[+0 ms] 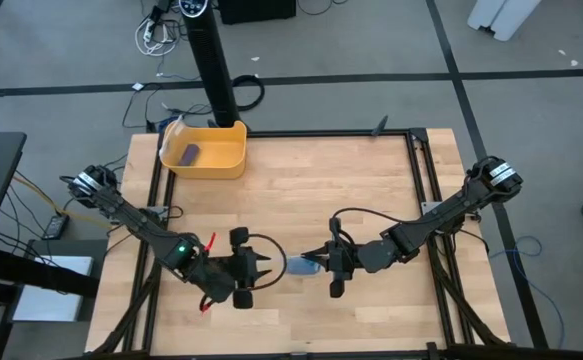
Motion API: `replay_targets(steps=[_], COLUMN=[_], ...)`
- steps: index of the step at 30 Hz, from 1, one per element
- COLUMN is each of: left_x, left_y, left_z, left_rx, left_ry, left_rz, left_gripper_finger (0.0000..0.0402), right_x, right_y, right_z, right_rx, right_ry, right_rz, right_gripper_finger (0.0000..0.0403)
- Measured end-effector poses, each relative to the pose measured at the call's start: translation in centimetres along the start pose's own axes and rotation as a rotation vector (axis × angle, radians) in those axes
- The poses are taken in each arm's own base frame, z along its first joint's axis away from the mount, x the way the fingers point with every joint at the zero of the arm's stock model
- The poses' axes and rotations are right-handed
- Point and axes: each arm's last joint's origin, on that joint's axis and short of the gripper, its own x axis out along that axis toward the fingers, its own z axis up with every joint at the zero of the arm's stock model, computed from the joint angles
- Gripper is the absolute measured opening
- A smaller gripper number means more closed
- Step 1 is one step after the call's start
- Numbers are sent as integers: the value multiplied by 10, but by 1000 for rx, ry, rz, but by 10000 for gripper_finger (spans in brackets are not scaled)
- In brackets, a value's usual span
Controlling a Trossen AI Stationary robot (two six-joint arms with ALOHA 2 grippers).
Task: Roll bandage
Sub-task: Put the transparent zip bag with the rolled blue bandage into the yellow bin
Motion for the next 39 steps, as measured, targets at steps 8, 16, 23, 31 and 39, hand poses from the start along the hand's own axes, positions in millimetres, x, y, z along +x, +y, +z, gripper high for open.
replay_targets(steps=[8,16,23,31,39], left_x=[27,37,43,23,-20], left_y=[9,22,32,59,117], left_z=[3,13,13,10,18], left_rx=[10,42,109,6,-205], left_ry=[5,-45,-14,66,52], left_rz=[12,38,83,187,334], left_gripper_finger=[128,22,6,3,2], right_x=[0,0,0,1,-4], right_y=[0,0,0,-2,0], right_z=[0,1,1,2,6], right_rx=[3,5,10,80,92], right_ry=[-5,-8,-9,-20,-36], right_rz=[-1,-2,-11,-33,-72], right_gripper_finger=[0,0,2,52,104])
